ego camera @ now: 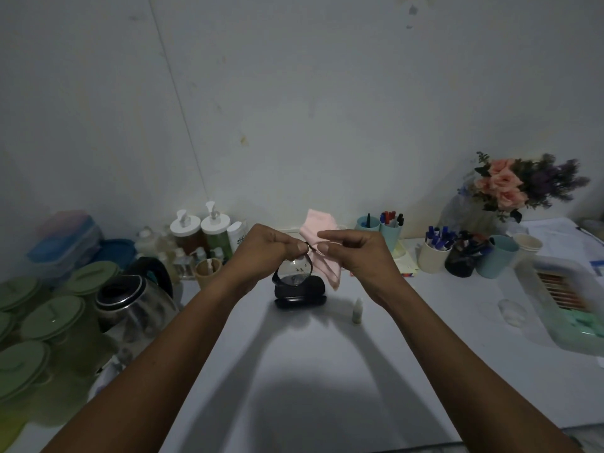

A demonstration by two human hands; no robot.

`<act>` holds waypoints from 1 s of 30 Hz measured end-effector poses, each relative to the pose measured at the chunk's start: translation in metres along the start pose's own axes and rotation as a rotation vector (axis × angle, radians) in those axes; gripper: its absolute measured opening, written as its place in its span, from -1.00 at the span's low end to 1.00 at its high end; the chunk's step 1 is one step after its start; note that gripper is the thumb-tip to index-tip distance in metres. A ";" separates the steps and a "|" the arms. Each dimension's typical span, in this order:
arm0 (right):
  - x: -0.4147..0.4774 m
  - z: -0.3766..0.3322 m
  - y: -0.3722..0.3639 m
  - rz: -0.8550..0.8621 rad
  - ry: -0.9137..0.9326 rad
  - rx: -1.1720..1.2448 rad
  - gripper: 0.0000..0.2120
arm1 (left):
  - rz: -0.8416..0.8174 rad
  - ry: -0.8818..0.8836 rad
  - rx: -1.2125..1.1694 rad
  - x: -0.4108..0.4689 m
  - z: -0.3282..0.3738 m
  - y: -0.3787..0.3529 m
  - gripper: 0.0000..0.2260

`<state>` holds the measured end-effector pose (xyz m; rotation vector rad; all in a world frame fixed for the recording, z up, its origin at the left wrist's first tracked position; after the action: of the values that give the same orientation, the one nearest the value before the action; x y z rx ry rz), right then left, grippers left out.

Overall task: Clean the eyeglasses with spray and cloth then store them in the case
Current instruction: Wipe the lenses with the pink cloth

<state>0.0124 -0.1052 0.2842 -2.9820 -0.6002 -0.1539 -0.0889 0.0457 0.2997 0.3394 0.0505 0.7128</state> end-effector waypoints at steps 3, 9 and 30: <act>-0.002 0.003 0.000 -0.002 -0.040 0.038 -0.74 | -0.004 -0.003 0.013 0.001 0.000 0.001 -0.91; -0.002 0.001 -0.006 0.137 0.022 0.046 -0.81 | 0.015 -0.133 0.159 0.004 0.003 -0.002 -0.91; 0.006 0.004 -0.009 0.214 -0.102 0.260 -0.86 | 0.048 -0.068 0.026 0.002 -0.007 0.000 -0.93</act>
<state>0.0145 -0.0944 0.2814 -2.7863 -0.2805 0.0861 -0.0884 0.0492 0.2932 0.3901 -0.0130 0.7477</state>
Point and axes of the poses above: each hand's wrist, its own x-axis towards the middle knuckle, its own y-axis out of the back of the hand, z = x × y, the point moved 8 cm from there along x, towards the middle knuckle, and after that the axes turned 14 degrees about z, right-handed, at the moved point
